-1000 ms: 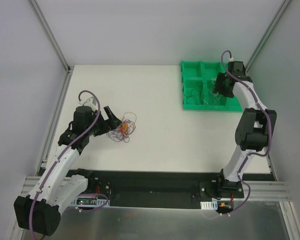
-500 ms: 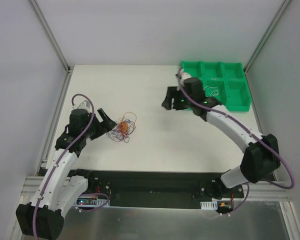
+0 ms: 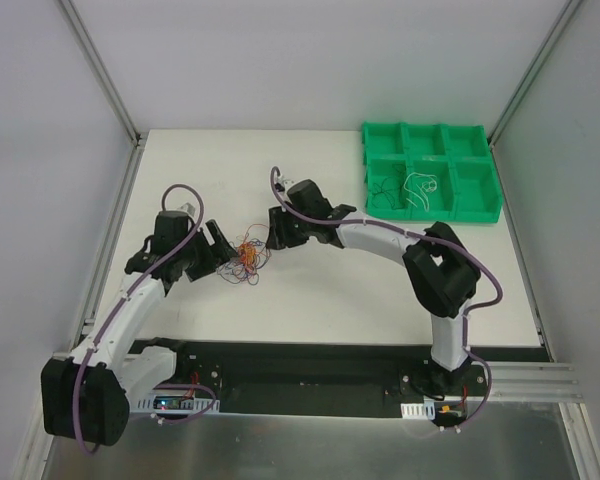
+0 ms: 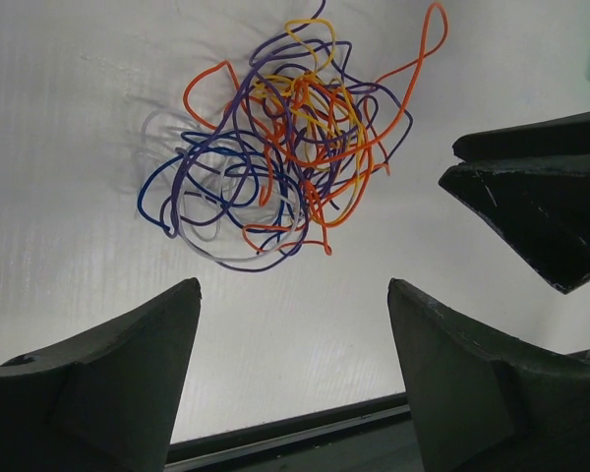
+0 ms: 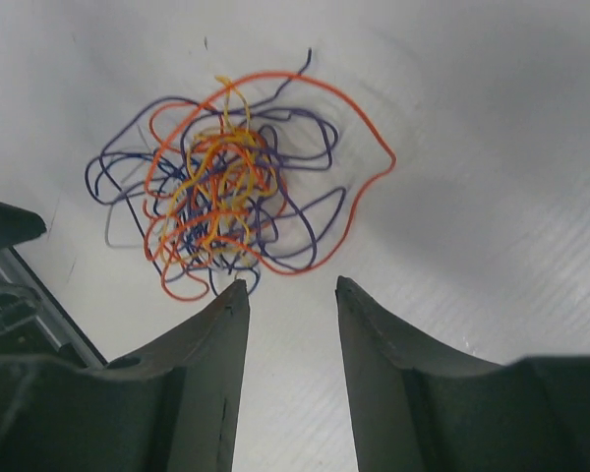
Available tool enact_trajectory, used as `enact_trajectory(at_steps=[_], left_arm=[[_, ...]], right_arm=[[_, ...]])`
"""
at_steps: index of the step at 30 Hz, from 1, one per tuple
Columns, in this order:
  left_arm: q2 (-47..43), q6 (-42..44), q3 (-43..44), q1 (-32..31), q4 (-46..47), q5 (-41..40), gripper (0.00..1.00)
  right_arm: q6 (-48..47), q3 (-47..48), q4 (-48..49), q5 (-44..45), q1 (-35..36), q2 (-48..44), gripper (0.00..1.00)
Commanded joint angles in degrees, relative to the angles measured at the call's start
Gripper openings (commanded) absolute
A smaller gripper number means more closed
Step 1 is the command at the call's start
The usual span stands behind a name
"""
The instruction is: Untangle the cables
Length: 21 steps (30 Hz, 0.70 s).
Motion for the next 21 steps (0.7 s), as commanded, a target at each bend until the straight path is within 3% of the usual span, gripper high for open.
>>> enact_trajectory(at_steps=[1, 5, 12, 16, 17, 21], left_arm=[[4.42, 2.50, 0.89, 0.27, 3.36, 1.59, 0.72], [9.34, 3.82, 2.64, -2.18, 4.68, 2.49, 0.67], [16.11, 4.70, 5.90, -5.08, 4.86, -3.22, 0.78], [22.52, 4.26, 8.88, -6.40, 5.82, -6.13, 0.85], [24.37, 3.91, 9.67, -6.41, 5.83, -5.78, 0.85], [27.46, 1.63, 10.30, -6.41, 6.61, -5.69, 0.83]], right_arm=[[-1.98, 6.06, 2.78, 1.47, 0.87, 3.88, 0.42], [-1.54, 9.75, 1.99, 0.69, 1.14, 7.75, 0.32], [-3.11, 12.22, 0.23, 1.65, 1.66, 11.01, 0.27], [-4.17, 12.66, -0.73, 0.42, 1.66, 11.72, 0.03], [-4.35, 11.53, -0.56, 0.94, 1.67, 10.93, 0.00], [-4.87, 6.61, 0.67, 3.15, 1.66, 6.28, 0.00]])
